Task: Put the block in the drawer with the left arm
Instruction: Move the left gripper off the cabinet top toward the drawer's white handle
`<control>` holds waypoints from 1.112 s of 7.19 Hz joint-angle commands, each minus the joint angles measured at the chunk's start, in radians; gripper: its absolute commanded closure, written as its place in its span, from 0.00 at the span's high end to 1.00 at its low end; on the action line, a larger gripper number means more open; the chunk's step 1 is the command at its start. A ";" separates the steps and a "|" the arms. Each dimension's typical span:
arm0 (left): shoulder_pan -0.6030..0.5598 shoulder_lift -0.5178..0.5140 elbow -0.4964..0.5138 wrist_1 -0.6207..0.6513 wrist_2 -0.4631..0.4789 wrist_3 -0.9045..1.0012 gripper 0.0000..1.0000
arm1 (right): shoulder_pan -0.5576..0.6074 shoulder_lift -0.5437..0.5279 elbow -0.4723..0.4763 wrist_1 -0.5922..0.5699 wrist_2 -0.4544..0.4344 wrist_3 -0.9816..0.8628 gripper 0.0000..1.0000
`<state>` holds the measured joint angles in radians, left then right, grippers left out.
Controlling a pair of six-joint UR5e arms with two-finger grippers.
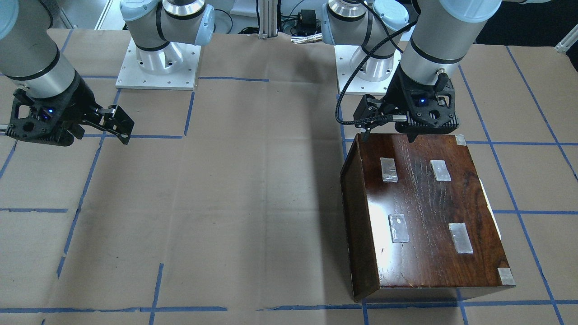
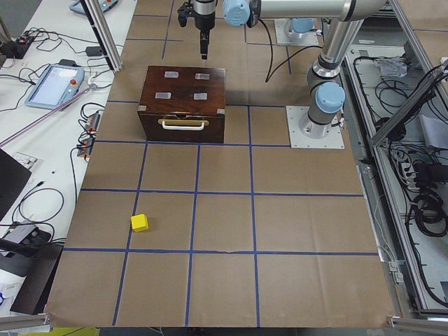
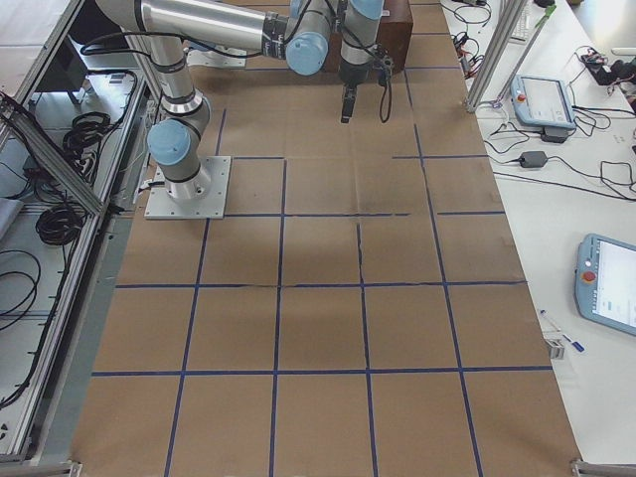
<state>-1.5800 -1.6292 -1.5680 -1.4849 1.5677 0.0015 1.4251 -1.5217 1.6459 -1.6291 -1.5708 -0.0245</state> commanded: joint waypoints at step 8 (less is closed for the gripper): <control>0.015 0.002 0.013 0.002 0.002 0.005 0.99 | 0.000 0.000 0.000 0.000 0.000 0.000 1.00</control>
<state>-1.5756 -1.6280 -1.5579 -1.4836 1.5691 0.0026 1.4251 -1.5217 1.6459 -1.6291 -1.5708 -0.0245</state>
